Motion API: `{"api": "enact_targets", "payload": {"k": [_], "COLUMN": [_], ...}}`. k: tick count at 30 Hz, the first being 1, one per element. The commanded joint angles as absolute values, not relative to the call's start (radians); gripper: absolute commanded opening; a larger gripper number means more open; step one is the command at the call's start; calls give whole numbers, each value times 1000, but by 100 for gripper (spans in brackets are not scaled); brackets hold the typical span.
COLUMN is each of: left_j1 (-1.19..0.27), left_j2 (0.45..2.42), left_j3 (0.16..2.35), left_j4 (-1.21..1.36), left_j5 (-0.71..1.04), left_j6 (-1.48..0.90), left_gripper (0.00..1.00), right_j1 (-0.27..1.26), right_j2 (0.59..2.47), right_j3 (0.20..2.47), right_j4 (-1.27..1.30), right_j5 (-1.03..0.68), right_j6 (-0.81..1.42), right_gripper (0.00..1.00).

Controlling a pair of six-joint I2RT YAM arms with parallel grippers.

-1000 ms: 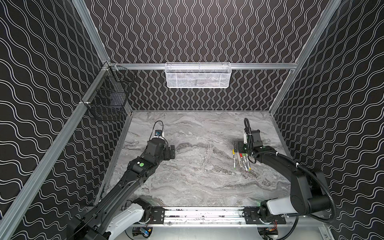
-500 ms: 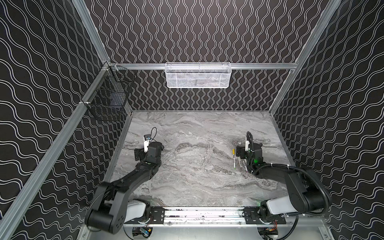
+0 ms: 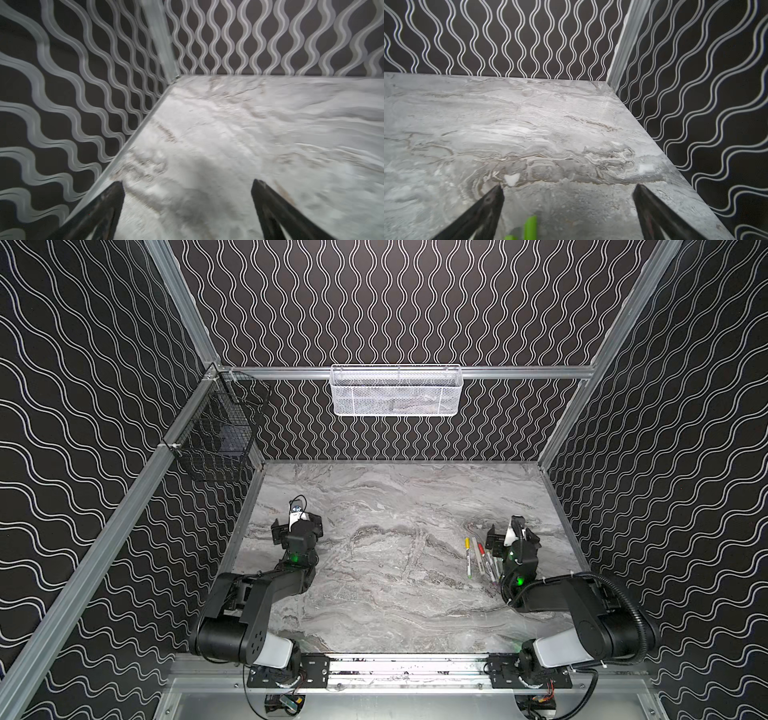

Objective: Insert the pens into the pen caps

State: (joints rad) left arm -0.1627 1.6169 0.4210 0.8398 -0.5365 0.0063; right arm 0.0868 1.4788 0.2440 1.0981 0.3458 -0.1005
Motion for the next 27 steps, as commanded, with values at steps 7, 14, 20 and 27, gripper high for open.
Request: {"api": "enact_targets", "payload": {"k": [7,14,20,27], "left_j1": [-157,-160,-159,-158], "left_j2": [1665,1674,1674,1675], "left_j3": [327,327,334,333], "left_j4": [1124,1135,1121,1132], "left_j5": [-359,-332,-325,-325], "left_j6": [70,89,89,93], "left_gripper": [98,99,99,99], "right_j1": [-43,-43,-41,-41], "right_j2": [1555,1525,1540,1540], "right_j3": [252,268,257,259], "right_j4": [1228,1137,1189,1185], "right_j5": [127,143,140,140], "right_j6": [13,26,21,21], "right_gripper": [100,100,100,100]}}
